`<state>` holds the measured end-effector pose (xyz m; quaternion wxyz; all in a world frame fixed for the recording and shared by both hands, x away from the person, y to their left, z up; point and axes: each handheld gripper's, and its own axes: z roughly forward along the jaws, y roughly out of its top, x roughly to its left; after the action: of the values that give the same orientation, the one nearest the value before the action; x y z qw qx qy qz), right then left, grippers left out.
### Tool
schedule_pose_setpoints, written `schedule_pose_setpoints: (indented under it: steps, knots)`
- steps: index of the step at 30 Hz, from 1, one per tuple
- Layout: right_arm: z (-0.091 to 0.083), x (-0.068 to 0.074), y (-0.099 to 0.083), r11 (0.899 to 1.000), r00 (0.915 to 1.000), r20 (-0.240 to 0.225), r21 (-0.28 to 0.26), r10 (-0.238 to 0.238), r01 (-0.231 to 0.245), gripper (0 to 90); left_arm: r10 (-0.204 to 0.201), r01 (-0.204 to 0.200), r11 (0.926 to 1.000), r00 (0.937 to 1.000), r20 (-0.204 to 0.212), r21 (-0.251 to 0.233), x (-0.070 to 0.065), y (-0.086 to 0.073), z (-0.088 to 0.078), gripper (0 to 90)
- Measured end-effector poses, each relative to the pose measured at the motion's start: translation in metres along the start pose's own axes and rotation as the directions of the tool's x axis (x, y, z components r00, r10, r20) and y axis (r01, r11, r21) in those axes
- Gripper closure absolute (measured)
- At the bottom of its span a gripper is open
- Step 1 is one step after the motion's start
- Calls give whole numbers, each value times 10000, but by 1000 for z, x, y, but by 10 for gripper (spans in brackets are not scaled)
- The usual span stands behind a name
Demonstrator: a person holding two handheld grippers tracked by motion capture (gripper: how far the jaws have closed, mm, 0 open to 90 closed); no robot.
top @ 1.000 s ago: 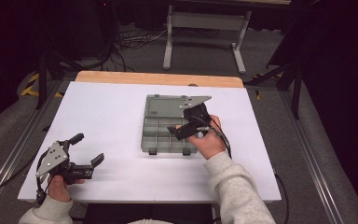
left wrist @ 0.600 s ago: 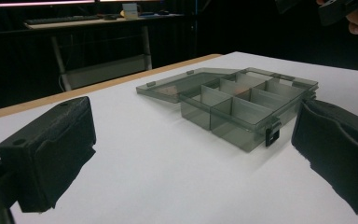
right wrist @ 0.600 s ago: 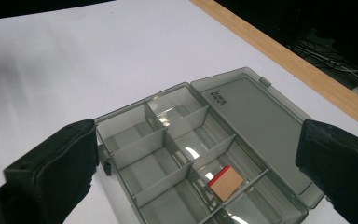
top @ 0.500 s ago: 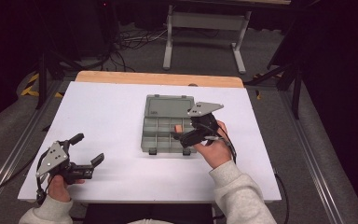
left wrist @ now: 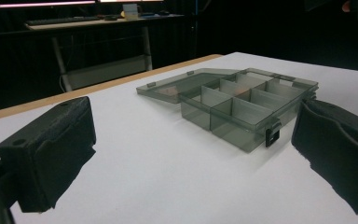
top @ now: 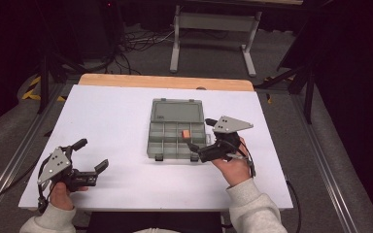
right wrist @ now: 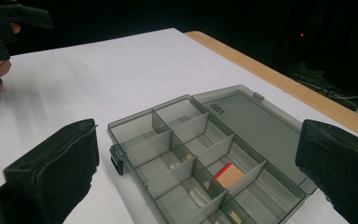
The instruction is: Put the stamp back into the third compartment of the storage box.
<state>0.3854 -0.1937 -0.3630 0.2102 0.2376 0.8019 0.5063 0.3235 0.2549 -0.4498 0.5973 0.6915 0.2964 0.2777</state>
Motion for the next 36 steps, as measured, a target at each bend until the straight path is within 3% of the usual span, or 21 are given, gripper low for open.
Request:
schedule_pose_setpoints:
  steps: [17, 36]
  knots:
    - [-25, 0, -43, 9938, 9980, 70, -931, 622, -613, 0, -9, 9, 10000, 10000, 7, -12, -1, 0, 0, 5]
    - [-36, 2, -91, 9818, 9966, 264, -1760, 778, -720, 0, -59, 59, 9999, 10000, 8, -127, -1, 0, 0, 5]
